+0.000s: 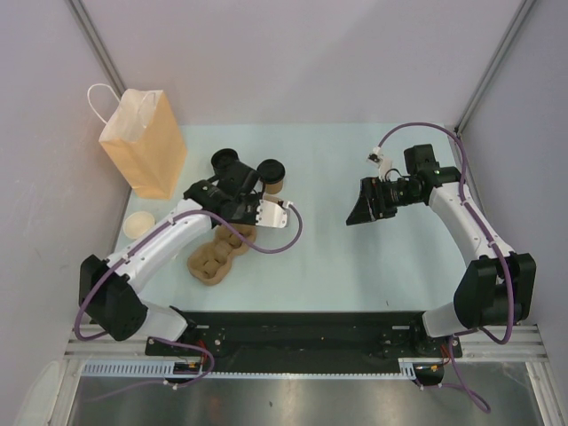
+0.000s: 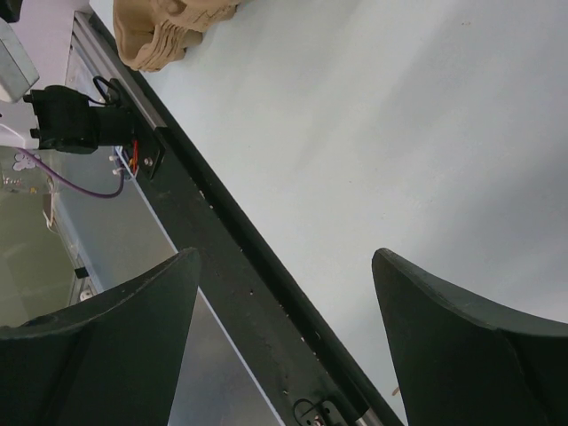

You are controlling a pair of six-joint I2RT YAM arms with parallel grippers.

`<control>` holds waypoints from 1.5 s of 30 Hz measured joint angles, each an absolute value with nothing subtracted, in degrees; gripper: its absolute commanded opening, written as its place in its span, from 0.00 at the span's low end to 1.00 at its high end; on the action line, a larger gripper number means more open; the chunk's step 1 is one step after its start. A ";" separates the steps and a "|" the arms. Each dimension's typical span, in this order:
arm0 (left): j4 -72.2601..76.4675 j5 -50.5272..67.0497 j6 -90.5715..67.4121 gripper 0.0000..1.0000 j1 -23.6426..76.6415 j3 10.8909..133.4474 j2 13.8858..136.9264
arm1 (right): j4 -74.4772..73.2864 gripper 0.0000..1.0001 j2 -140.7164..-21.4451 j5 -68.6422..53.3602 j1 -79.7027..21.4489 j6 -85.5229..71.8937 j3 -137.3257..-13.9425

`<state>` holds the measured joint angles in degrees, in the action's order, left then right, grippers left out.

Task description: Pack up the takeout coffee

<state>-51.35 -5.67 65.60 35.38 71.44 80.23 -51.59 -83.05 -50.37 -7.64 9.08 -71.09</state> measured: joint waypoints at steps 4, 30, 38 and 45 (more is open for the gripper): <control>-48.36 -5.63 67.53 0.00 34.17 71.61 81.36 | -51.59 0.84 -83.09 -50.39 -7.49 9.08 -71.09; -33.82 0.19 74.81 0.30 27.66 70.22 95.15 | -51.79 0.84 -84.38 -49.95 -6.13 9.08 -71.09; -34.94 0.62 75.11 0.65 26.24 68.93 95.00 | -51.86 0.84 -84.49 -49.98 -6.13 9.08 -71.09; -43.44 2.61 72.58 0.82 26.04 72.05 87.48 | -51.94 0.84 -84.36 -50.02 -6.13 9.08 -71.09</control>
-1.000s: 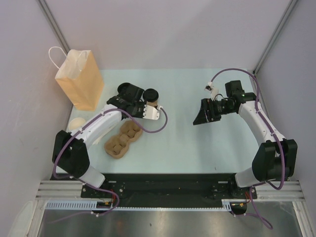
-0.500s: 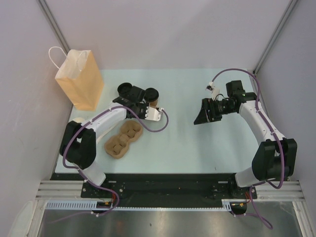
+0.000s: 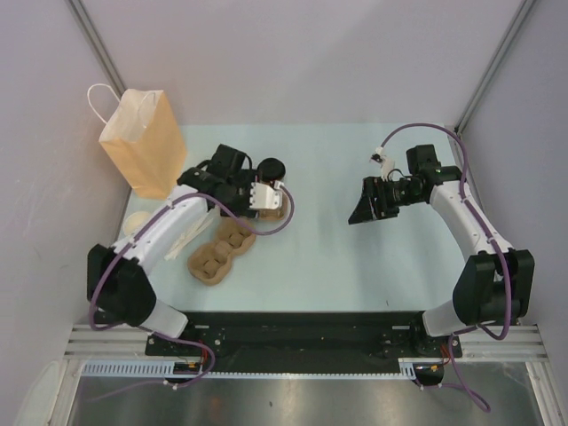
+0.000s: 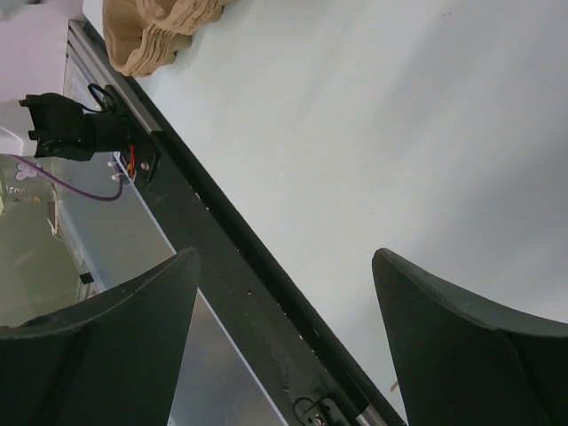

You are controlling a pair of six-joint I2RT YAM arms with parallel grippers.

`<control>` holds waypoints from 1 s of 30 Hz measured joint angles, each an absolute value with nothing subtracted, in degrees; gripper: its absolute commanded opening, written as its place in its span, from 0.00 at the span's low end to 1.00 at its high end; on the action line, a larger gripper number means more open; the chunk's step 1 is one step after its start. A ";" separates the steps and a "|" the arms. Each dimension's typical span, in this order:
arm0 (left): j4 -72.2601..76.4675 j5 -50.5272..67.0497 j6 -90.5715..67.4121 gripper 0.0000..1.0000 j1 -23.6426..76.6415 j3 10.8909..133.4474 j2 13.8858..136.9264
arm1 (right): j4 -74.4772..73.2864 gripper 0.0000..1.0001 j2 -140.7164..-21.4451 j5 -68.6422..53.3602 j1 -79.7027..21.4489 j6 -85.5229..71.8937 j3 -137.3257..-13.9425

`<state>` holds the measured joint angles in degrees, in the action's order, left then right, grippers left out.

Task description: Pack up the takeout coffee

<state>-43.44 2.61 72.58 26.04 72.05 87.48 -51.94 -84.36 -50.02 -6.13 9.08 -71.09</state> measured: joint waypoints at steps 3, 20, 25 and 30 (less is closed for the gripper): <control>-47.27 3.62 68.86 0.86 25.80 77.67 83.44 | -51.90 0.85 -83.96 -50.00 -6.13 9.06 -71.09; -60.31 19.79 35.09 1.00 -13.02 128.64 93.62 | -51.53 1.00 -80.25 -48.73 -4.29 9.17 -71.18; -60.86 18.15 32.88 0.99 -16.49 129.25 100.09 | -51.66 1.00 -80.25 -48.66 -4.12 9.56 -71.18; -61.04 17.30 32.53 1.00 -18.46 129.25 107.13 | -52.21 1.00 -80.25 -48.69 -3.51 10.28 -71.18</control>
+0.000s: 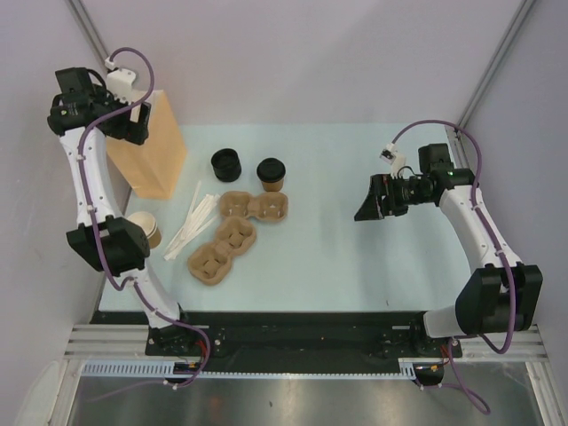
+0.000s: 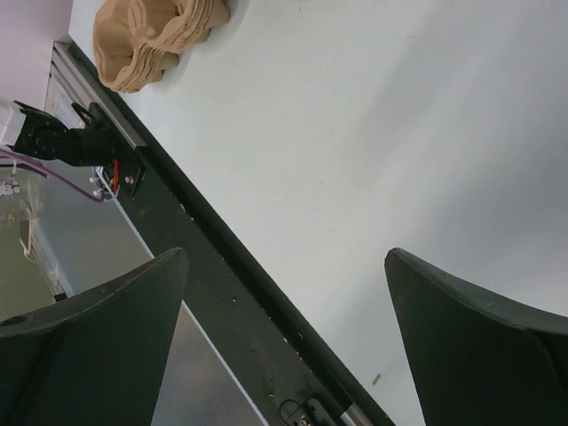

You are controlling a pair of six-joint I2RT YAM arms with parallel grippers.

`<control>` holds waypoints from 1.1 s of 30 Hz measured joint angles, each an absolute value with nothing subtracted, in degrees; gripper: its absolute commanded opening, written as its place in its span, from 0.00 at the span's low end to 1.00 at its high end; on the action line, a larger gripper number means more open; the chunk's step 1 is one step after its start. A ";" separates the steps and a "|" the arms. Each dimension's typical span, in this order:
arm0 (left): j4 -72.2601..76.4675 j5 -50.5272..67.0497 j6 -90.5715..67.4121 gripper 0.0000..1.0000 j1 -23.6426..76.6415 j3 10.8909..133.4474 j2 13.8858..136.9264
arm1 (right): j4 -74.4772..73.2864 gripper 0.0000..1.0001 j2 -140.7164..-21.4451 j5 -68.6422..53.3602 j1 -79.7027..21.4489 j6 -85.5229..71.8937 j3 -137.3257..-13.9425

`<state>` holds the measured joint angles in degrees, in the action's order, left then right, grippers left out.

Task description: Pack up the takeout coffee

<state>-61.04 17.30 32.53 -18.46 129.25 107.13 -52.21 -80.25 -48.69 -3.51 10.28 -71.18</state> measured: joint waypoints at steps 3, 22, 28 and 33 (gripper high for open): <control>-61.01 17.12 32.95 0.99 -18.85 129.25 109.08 | -52.42 1.00 -80.25 -48.73 -3.07 10.57 -71.18; -60.53 20.40 37.78 0.05 -18.87 129.25 116.36 | -52.45 1.00 -81.97 -49.76 -1.56 10.55 -71.18; -59.27 21.19 39.05 0.00 -18.76 129.25 116.22 | -52.42 1.00 -81.97 -50.22 -1.32 10.50 -71.18; -54.98 21.26 38.68 0.00 -18.74 129.23 114.48 | -52.42 1.00 -81.97 -50.48 -1.23 10.13 -71.18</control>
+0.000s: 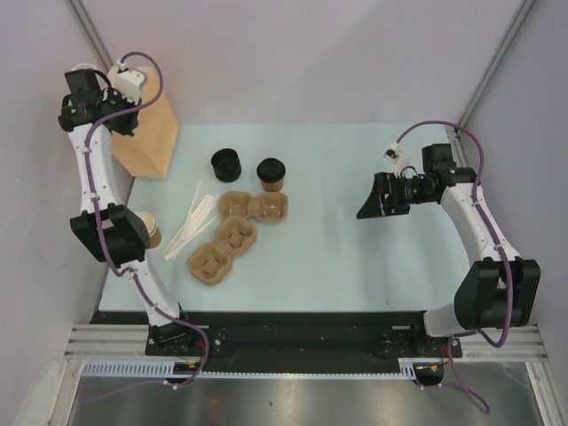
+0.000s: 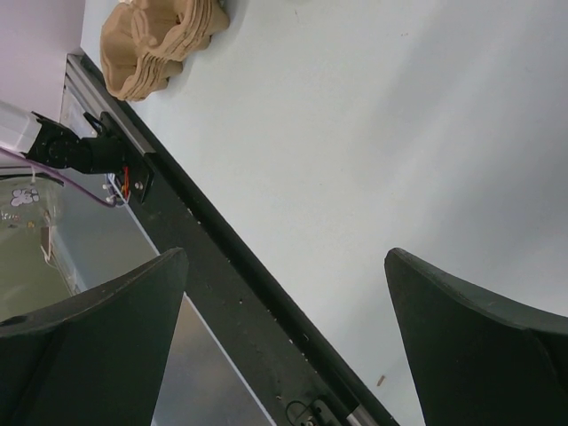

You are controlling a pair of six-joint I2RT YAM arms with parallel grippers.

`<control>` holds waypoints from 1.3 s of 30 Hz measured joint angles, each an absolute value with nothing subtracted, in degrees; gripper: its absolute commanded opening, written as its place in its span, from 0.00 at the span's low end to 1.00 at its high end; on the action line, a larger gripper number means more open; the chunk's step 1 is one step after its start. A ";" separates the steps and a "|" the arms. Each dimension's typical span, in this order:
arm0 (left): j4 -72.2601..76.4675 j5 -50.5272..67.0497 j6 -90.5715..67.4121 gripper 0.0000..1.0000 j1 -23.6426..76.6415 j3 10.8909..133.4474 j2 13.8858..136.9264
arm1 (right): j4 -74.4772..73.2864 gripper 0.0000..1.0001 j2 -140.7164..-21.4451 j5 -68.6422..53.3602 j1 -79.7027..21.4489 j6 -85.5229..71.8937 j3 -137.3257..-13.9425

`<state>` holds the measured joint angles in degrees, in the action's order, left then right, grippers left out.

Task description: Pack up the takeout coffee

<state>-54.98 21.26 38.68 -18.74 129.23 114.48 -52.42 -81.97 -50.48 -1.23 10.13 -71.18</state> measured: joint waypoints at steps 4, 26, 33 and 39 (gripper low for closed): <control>-50.06 21.21 37.47 0.00 -18.13 129.97 111.48 | -52.38 1.00 -81.95 -50.50 -0.95 9.96 -71.18; -48.36 23.59 41.76 0.00 37.17 116.11 85.06 | -52.93 1.00 -79.15 -57.49 24.69 10.35 -79.99; -52.71 22.24 46.22 0.01 50.74 102.50 87.26 | -58.06 1.00 -79.15 -61.87 36.03 15.68 -82.65; -54.61 22.50 50.22 0.05 55.29 98.04 90.35 | -67.42 1.00 -79.05 -62.35 36.69 25.04 -86.11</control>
<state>-54.61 22.50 50.22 55.29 98.04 90.35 -67.42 -79.05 -62.35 36.69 25.04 -86.11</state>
